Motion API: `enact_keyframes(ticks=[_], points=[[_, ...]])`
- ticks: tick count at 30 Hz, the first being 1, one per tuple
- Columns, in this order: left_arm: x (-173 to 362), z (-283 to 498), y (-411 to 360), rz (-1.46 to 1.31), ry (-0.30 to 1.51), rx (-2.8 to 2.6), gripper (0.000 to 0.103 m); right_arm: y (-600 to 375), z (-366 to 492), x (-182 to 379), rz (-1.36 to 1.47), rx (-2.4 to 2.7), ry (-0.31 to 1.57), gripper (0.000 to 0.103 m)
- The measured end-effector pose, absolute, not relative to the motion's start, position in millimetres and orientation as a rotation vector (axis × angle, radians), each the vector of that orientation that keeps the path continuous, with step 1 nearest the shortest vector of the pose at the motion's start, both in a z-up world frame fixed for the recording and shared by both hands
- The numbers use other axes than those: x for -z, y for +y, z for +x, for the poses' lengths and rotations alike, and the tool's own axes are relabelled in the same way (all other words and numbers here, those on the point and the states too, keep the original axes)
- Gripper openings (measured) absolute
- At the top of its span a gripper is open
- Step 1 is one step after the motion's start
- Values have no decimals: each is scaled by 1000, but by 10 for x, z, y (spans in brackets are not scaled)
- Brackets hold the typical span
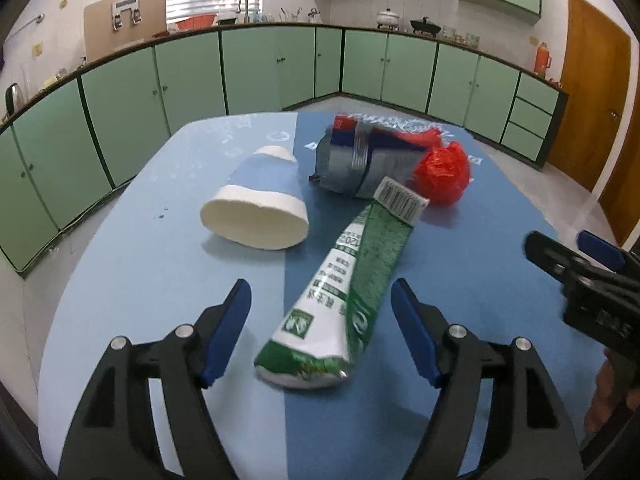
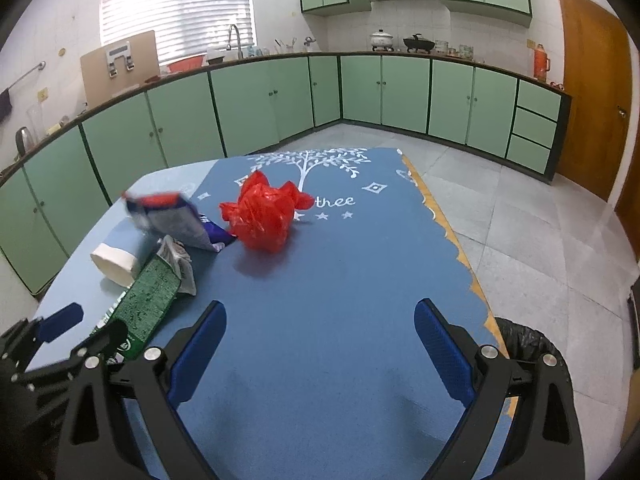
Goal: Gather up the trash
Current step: 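Grasp the green snack packet with the left gripper, then grasp the blue biscuit bag with the right gripper while the left gripper holds the green packet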
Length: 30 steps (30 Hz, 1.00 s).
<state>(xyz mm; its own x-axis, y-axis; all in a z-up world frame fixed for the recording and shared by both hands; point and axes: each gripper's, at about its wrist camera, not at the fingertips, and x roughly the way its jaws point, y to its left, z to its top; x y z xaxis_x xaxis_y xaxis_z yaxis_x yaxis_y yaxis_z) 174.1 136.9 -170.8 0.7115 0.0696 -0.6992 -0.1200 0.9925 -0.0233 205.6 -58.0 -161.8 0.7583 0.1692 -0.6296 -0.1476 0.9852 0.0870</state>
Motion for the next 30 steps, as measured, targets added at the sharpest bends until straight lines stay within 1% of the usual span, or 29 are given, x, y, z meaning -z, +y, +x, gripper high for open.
enact_keyframes(ticks=[4, 6, 7, 8, 9, 14, 17, 22, 27, 28, 29, 30], points=[[1830, 1888, 1434, -109, 840, -60, 72, -604, 2066, 1617, 34, -167, 687, 93], [1850, 1900, 1402, -105, 847, -44, 72, -608, 2073, 1621, 35, -165, 688, 93], [1851, 1899, 1379, -99, 849, -37, 70, -611, 2075, 1623, 36, -164, 688, 93], [1866, 1901, 1359, -93, 857, -31, 61, -611, 2076, 1626, 37, -163, 688, 93], [1884, 1907, 1317, -75, 871, -35, 57, -609, 2079, 1631, 38, -162, 691, 93], [1856, 1863, 1229, -59, 855, -54, 46, -597, 2071, 1625, 33, -164, 688, 93], [1770, 1762, 1213, -80, 814, -74, 43, -605, 2069, 1613, 37, -164, 683, 93], [1536, 1508, 1183, -69, 726, -93, 43, -591, 2061, 1572, 42, -186, 669, 93], [1327, 1285, 1363, -111, 662, -139, 43, -473, 2053, 1497, 37, -225, 647, 93], [1296, 1269, 1396, -111, 654, -151, 37, -440, 2051, 1482, 38, -235, 643, 93], [1261, 1278, 1437, -108, 650, -161, 8, -415, 2050, 1470, 40, -245, 640, 93], [1248, 1288, 1468, -111, 648, -169, 2, -387, 2052, 1457, 41, -255, 637, 93]])
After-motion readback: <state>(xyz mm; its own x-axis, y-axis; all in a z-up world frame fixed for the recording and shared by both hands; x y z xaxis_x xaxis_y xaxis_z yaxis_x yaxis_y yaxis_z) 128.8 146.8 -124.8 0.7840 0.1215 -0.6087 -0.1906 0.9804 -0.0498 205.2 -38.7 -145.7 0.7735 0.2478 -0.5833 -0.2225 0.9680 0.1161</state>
